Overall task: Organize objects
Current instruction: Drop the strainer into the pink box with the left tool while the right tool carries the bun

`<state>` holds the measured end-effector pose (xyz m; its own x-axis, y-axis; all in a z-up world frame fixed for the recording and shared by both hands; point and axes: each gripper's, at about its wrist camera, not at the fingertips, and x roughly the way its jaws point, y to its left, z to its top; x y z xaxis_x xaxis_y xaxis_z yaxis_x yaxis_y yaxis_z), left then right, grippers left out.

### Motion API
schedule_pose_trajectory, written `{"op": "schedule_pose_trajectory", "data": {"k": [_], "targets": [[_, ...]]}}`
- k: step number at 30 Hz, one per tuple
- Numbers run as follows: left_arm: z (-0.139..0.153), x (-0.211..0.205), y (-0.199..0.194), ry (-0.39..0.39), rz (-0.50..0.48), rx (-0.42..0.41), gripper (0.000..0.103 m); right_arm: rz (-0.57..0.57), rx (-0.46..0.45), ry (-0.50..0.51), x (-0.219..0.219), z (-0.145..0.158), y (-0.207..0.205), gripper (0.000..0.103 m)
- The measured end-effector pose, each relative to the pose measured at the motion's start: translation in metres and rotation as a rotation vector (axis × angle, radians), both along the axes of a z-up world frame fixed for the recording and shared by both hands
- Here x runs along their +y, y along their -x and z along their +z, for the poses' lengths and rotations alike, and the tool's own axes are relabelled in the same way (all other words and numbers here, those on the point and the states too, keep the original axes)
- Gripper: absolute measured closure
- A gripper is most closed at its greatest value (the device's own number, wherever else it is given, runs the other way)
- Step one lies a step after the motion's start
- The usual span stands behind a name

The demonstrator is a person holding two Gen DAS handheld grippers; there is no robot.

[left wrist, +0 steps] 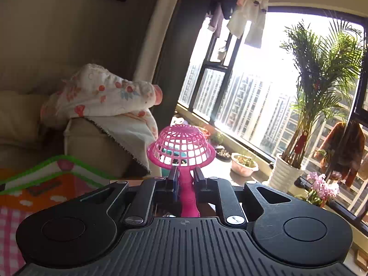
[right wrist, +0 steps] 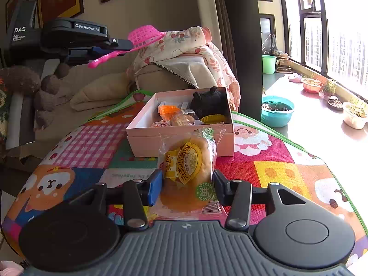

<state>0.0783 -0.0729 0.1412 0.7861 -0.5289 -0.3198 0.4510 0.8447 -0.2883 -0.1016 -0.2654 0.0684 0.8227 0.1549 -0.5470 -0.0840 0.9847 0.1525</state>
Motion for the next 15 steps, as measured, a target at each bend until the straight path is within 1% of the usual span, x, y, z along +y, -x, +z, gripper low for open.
{"op": "schedule_pose_trajectory", "data": {"k": [1, 2, 3, 4, 7, 9, 12, 15], "targets": [[-0.009, -0.008, -0.012, -0.013, 0.003, 0.010, 0.086, -0.003, 0.010, -0.003, -0.001, -0.003, -0.002, 0.056], [-0.020, -0.017, -0.022, -0.045, 0.023, 0.024, 0.085, -0.006, 0.022, -0.006, -0.002, -0.007, -0.003, 0.056], [-0.031, -0.022, -0.028, -0.075, 0.046, 0.034, 0.085, -0.010, 0.033, -0.008, -0.004, -0.011, -0.005, 0.056], [-0.041, -0.023, -0.030, -0.087, 0.066, 0.039, 0.085, -0.014, 0.040, -0.009, -0.005, -0.013, -0.007, 0.056], [-0.063, -0.012, -0.025, -0.057, 0.081, 0.080, 0.085, -0.022, 0.056, -0.011, -0.010, -0.020, -0.012, 0.056], [-0.074, 0.003, -0.013, -0.061, 0.088, 0.122, 0.085, -0.029, 0.068, -0.010, -0.012, -0.023, -0.017, 0.056], [-0.085, 0.026, 0.014, -0.106, 0.073, 0.139, 0.085, -0.029, 0.076, -0.017, -0.011, -0.023, -0.023, 0.056], [-0.096, 0.049, 0.039, -0.124, 0.086, 0.172, 0.085, -0.009, 0.062, -0.014, -0.005, -0.014, -0.028, 0.056]]}}
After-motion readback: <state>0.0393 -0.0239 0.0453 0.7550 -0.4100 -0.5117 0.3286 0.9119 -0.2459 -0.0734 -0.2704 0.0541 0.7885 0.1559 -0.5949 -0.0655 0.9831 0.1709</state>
